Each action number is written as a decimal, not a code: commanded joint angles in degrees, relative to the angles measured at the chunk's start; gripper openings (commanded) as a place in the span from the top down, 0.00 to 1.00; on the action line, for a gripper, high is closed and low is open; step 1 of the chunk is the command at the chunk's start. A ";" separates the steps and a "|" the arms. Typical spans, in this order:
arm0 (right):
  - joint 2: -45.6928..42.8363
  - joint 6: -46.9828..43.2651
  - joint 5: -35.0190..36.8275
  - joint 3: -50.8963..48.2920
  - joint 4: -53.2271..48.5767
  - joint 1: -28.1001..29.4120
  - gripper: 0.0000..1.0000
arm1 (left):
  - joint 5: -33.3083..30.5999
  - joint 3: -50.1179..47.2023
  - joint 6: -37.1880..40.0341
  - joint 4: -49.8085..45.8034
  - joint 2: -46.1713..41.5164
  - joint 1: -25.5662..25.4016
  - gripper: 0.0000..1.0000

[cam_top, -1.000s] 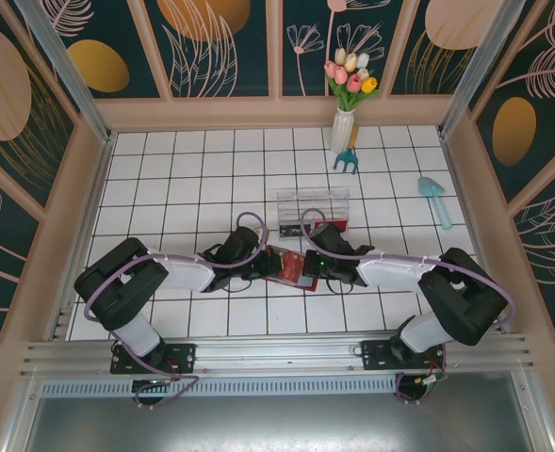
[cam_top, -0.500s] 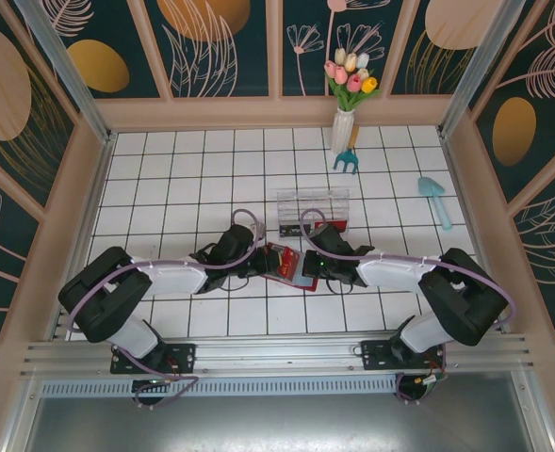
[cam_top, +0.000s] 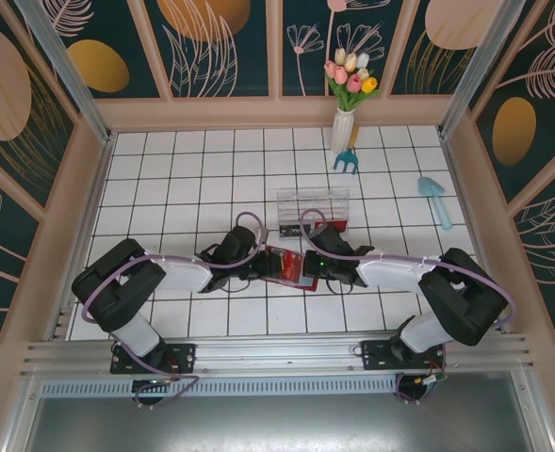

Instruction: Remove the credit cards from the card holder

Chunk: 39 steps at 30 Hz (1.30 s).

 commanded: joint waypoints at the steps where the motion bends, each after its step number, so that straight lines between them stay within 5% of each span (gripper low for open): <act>1: 0.43 -1.05 1.94 -0.42 -5.28 0.36 0.92 | 2.84 0.12 0.64 3.24 1.68 0.01 0.81; 6: 0.41 -1.04 1.96 -0.67 -5.33 0.36 0.92 | 3.61 0.52 0.35 4.56 2.14 -0.02 0.80; 10: 0.21 -0.94 1.96 -0.84 -5.15 0.36 0.92 | 3.01 0.47 0.24 4.18 2.02 -0.03 1.00; 28: -2.11 -0.59 1.96 -1.43 -4.79 0.51 0.91 | -6.94 -0.84 5.84 -12.90 -15.91 1.88 1.00; 39: -25.53 -1.14 -0.20 -3.89 8.09 0.43 0.66 | -5.96 -10.00 -1.58 5.17 -30.75 1.88 1.00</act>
